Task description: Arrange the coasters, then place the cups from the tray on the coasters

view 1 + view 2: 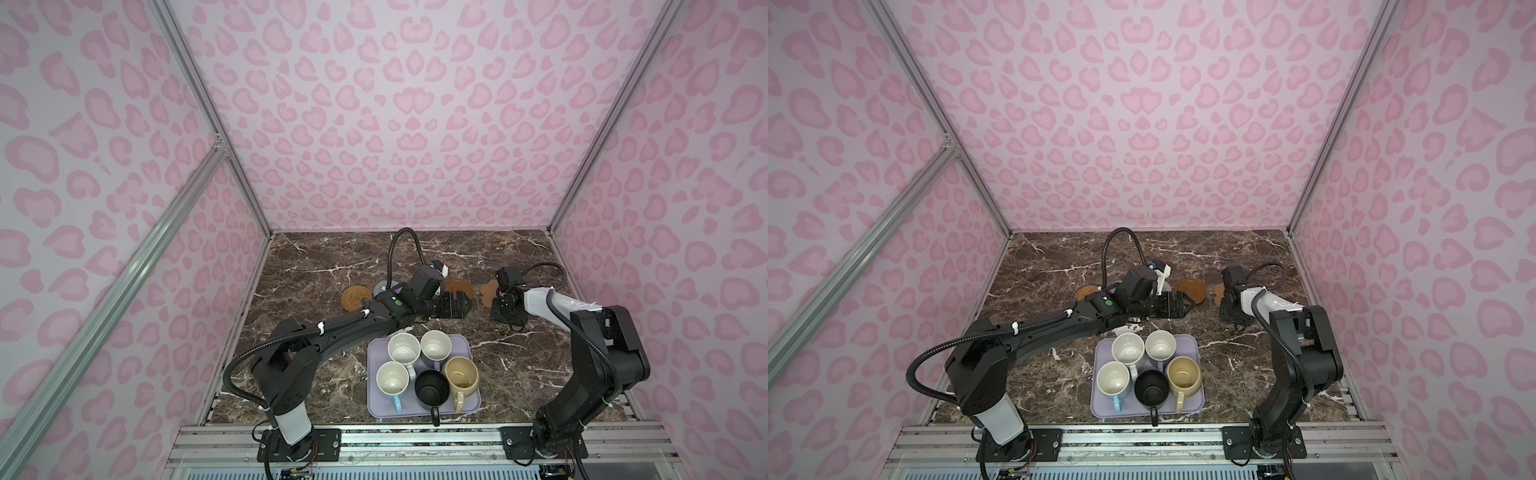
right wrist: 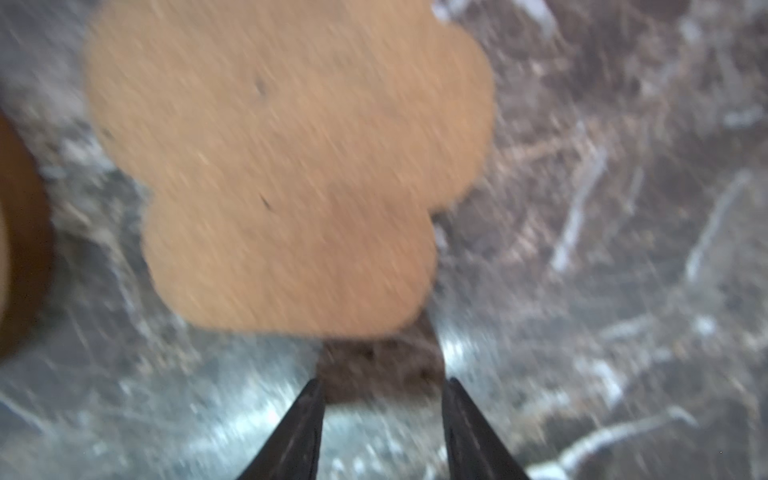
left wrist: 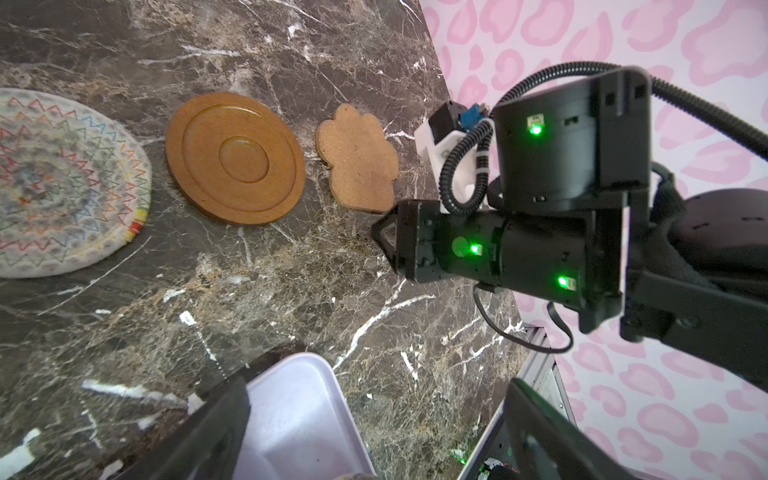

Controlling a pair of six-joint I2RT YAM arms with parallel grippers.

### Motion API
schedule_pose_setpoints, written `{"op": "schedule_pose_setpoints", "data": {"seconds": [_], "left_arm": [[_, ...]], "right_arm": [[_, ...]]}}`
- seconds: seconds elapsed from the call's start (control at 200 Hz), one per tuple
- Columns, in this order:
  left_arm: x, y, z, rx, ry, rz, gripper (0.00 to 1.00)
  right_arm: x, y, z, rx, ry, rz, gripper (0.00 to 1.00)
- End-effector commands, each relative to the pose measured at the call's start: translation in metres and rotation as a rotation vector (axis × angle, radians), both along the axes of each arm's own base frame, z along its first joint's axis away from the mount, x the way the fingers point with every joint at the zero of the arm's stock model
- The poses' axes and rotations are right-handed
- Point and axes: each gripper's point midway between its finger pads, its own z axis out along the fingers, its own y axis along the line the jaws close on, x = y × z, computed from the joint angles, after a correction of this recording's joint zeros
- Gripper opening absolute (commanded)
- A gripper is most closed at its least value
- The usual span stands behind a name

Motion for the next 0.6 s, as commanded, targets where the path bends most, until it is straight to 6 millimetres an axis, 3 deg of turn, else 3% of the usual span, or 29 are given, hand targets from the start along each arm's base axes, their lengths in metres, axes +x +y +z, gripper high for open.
{"op": "schedule_pose_setpoints", "data": {"seconds": [0.0, 0.135, 0.225, 0.595], "left_arm": [[0.001, 0.001, 0.012, -0.029, -0.024, 0.009, 0.97], [-0.002, 0.003, 0.021, -0.045, -0.035, 0.005, 0.97], [-0.001, 0.005, 0.022, -0.033, -0.042, 0.014, 0.97], [0.003, 0.003, 0.028, -0.031, -0.055, 0.02, 0.97]], "right_arm": [[0.0, -0.008, 0.01, 0.021, -0.028, -0.036, 0.54], [0.016, -0.034, 0.024, 0.028, -0.085, -0.112, 0.56], [0.026, -0.052, 0.023, 0.039, -0.084, -0.164, 0.55], [0.08, -0.077, 0.01, 0.044, -0.076, -0.226, 0.51]]}}
